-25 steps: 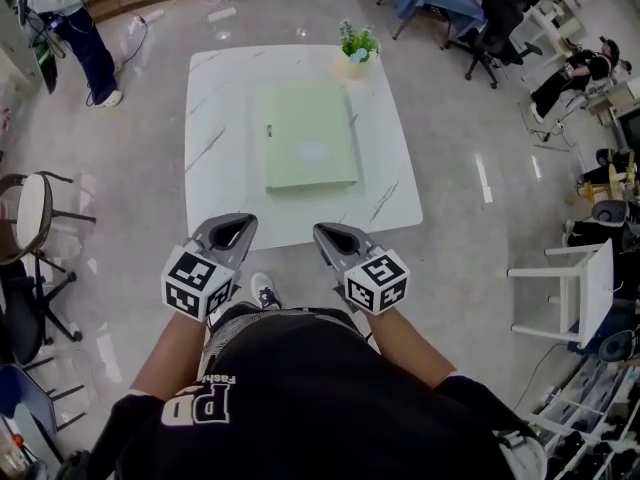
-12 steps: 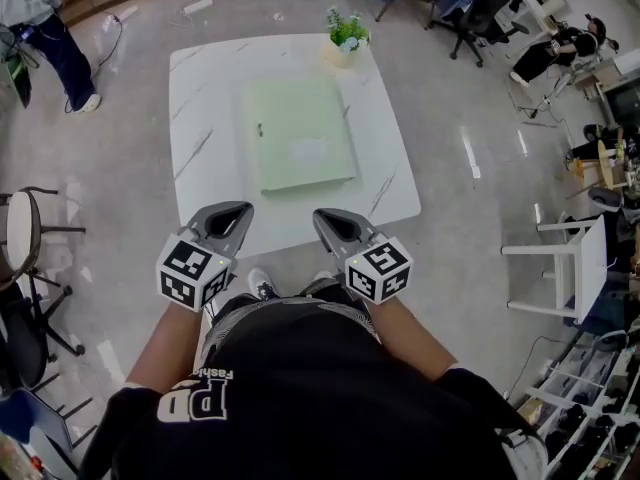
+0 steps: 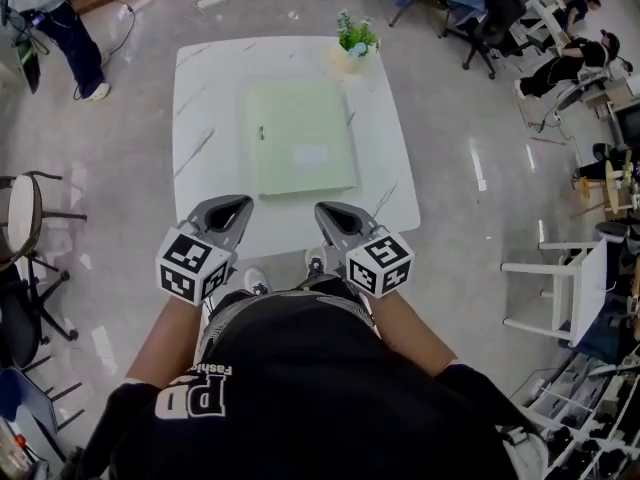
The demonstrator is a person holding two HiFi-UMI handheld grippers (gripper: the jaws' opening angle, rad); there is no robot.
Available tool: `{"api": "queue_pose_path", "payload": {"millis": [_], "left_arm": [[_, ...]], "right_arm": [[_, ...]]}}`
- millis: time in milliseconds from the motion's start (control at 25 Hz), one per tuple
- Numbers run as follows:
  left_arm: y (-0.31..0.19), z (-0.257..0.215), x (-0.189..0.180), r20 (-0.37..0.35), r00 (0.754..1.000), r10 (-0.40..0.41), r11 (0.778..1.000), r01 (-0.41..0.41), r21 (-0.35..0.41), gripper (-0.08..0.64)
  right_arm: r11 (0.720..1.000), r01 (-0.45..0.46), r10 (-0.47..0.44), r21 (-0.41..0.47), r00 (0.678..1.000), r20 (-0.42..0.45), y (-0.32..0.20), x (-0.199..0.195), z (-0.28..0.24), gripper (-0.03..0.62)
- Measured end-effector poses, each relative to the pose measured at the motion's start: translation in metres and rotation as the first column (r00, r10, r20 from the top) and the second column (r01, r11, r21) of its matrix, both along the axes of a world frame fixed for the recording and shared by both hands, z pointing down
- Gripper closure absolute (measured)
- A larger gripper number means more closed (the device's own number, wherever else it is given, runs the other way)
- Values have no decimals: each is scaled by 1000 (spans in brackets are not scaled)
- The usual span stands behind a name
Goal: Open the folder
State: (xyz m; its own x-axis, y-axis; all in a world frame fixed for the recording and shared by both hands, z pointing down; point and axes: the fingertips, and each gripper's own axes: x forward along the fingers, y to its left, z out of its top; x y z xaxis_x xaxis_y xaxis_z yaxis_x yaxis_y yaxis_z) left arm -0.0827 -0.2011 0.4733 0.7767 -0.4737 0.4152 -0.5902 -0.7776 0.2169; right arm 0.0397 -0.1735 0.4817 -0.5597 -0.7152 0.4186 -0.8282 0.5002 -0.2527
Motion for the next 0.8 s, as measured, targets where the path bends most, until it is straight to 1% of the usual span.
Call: {"api": "queue_pose_path", "payload": {"millis": [200, 360, 560, 800], "left_arm": [[-8, -5, 4, 11, 999, -51, 999, 50, 15, 511], [-11, -4, 8, 16, 996, -90, 996, 90, 18, 511], [-9, 0, 14, 46, 992, -116, 993, 115, 17, 511], [-10, 8, 17, 81, 989, -124, 992, 123, 17, 511]], "right_arm": [[998, 65, -65, 9, 998, 8, -13, 0, -4, 595], [996, 94, -94, 12, 995, 17, -19, 8, -3, 595], [993, 114, -114, 6, 993, 30, -22, 18, 2, 595], [991, 135, -135, 5, 990, 41, -24, 21, 5, 595]]}}
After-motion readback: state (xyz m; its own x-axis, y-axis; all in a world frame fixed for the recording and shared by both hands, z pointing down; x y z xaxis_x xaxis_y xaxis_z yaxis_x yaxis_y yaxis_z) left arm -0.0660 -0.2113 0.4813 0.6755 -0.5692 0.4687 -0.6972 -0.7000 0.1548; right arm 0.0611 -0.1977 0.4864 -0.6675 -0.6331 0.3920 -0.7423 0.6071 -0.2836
